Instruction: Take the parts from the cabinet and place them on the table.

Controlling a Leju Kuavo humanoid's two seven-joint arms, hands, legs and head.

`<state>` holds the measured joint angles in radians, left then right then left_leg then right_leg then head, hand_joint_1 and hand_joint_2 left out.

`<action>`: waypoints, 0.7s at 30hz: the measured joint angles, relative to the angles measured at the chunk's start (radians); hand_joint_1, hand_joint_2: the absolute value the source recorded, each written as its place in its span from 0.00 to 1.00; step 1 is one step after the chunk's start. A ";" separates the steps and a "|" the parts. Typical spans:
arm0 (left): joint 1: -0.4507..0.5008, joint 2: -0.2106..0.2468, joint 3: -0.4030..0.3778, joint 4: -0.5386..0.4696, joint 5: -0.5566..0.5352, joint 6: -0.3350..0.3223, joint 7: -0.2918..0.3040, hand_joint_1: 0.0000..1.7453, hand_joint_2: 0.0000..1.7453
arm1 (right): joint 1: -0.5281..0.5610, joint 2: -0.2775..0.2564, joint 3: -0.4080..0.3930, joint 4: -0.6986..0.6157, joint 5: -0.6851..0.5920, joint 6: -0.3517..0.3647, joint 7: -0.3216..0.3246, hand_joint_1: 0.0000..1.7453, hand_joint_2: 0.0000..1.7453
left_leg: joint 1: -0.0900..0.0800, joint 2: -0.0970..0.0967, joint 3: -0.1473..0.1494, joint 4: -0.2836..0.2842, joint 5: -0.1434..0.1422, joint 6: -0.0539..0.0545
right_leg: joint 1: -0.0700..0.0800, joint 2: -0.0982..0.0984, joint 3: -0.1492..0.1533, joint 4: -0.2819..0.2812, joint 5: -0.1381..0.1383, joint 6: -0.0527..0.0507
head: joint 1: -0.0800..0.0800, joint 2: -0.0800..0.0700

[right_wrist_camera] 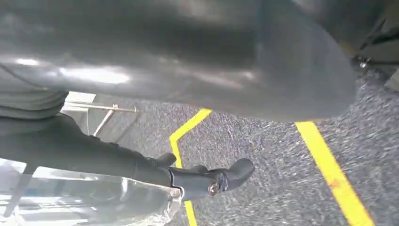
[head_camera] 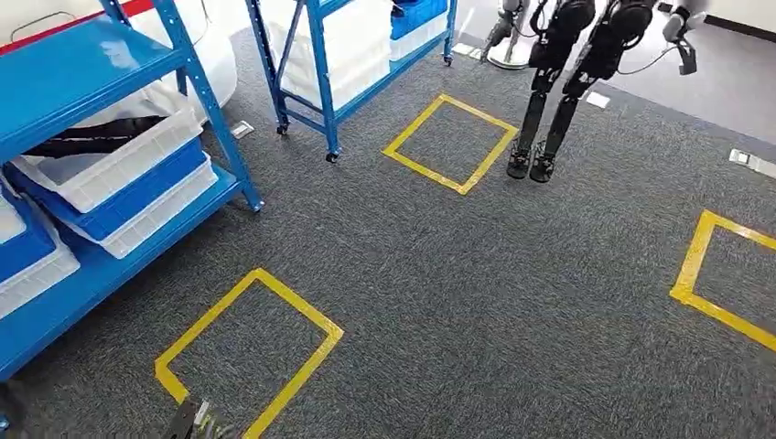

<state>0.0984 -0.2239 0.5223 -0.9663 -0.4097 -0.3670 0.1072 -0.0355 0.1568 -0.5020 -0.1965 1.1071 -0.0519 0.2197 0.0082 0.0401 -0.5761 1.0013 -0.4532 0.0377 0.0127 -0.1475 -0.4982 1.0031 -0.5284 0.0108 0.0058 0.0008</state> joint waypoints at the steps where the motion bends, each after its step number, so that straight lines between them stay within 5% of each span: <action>1: 0.002 -0.002 -0.002 0.000 -0.001 0.000 -0.001 0.00 0.00 | -0.001 -0.001 0.000 0.000 0.000 0.000 0.000 0.00 0.00 | -0.003 -0.009 0.002 -0.004 0.003 0.000 | -0.013 0.060 -0.003 0.024 -0.014 0.003 | 0.003 0.000; 2: -0.003 0.000 -0.005 0.001 -0.003 0.000 0.000 0.00 0.00 | 0.003 -0.001 -0.001 0.000 0.000 0.000 0.000 0.00 0.00 | 0.000 -0.024 0.000 -0.004 0.006 0.005 | -0.013 0.105 -0.034 0.089 -0.050 -0.005 | 0.005 0.000; 3: -0.007 0.001 -0.009 0.002 -0.003 0.000 -0.001 0.00 0.00 | 0.004 -0.001 -0.002 0.000 0.000 0.000 0.000 0.00 0.00 | 0.000 -0.038 -0.003 -0.004 0.009 0.009 | -0.017 0.125 -0.074 0.172 -0.088 -0.010 | 0.009 0.000; 5: -0.009 0.003 -0.018 0.006 -0.003 0.000 -0.003 0.00 0.00 | 0.005 -0.002 -0.004 0.000 0.000 0.000 0.000 0.00 0.00 | 0.000 -0.070 -0.006 -0.003 0.010 0.010 | -0.021 0.139 -0.141 0.305 -0.129 -0.007 | 0.009 0.000; 6: -0.008 0.004 -0.021 0.010 -0.003 0.000 -0.003 0.00 0.00 | 0.006 -0.003 -0.006 0.000 0.000 -0.001 0.001 0.00 0.00 | 0.001 -0.086 -0.005 -0.003 0.011 0.009 | -0.023 0.141 -0.147 0.311 -0.120 0.002 | 0.008 0.000; 8: -0.008 0.004 -0.026 0.016 -0.003 0.000 -0.004 0.00 0.00 | 0.007 -0.003 -0.009 0.000 0.000 -0.003 0.001 0.00 0.00 | 0.002 -0.114 -0.004 -0.001 0.012 0.006 | -0.027 0.146 -0.103 0.206 -0.063 0.022 | 0.009 0.000; 9: -0.009 0.005 -0.029 0.018 -0.003 0.000 -0.004 0.00 0.00 | 0.007 -0.005 -0.011 0.000 0.001 -0.004 0.001 0.00 0.00 | 0.003 -0.132 -0.003 0.002 0.012 0.002 | -0.035 0.168 -0.050 0.086 -0.011 0.036 | 0.009 0.000; 10: -0.009 0.006 -0.031 0.019 -0.003 0.000 -0.004 0.00 0.00 | 0.008 -0.005 -0.013 0.000 0.001 -0.005 0.001 0.00 0.00 | 0.003 -0.143 -0.007 0.005 0.011 -0.004 | -0.044 0.215 -0.024 0.015 0.012 0.041 | 0.010 0.000; 14: -0.008 0.012 -0.033 0.023 -0.003 0.001 -0.005 0.00 0.00 | 0.003 -0.004 -0.017 0.001 0.001 -0.009 0.001 0.00 0.00 | 0.001 -0.175 -0.014 0.004 0.015 -0.028 | -0.028 0.185 -0.016 0.011 0.021 0.013 | 0.006 0.000; 15: -0.007 0.014 -0.034 0.024 -0.003 0.002 -0.005 0.00 0.00 | 0.003 -0.003 -0.018 0.001 0.000 -0.009 0.002 0.00 0.00 | 0.005 -0.185 -0.017 0.008 0.017 -0.031 | -0.043 0.173 -0.021 0.007 0.026 0.004 | 0.006 0.000; 17: -0.008 0.016 -0.040 0.026 -0.005 0.002 -0.005 0.00 0.00 | 0.004 -0.002 -0.018 0.001 0.000 -0.011 0.000 0.00 0.00 | 0.001 -0.088 -0.052 0.080 -0.040 -0.037 | -0.037 0.152 -0.020 0.007 0.030 -0.013 | -0.005 0.000; 19: -0.016 0.017 -0.046 0.029 -0.005 0.006 -0.005 0.00 0.00 | 0.009 -0.001 -0.019 0.001 0.001 -0.013 -0.003 0.00 0.00 | 0.003 -0.054 -0.126 0.236 -0.120 -0.043 | -0.029 0.124 -0.023 0.007 0.028 -0.019 | -0.007 0.000; 21: -0.014 0.018 -0.051 0.033 -0.006 0.007 -0.005 0.00 0.00 | 0.011 -0.003 -0.021 0.001 0.004 -0.014 -0.004 0.00 0.00 | 0.004 -0.044 -0.165 0.321 -0.138 -0.046 | -0.025 0.096 -0.025 0.007 0.026 -0.022 | -0.007 0.000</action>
<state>0.0841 -0.2060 0.4711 -0.9331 -0.4154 -0.3601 0.1022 -0.0246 0.1541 -0.5226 -0.1953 1.1109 -0.0664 0.2155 0.0124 -0.0043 -0.7413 1.3227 -0.5911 -0.0083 -0.0127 -0.0512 -0.5232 1.0102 -0.5024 -0.0110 -0.0015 0.0008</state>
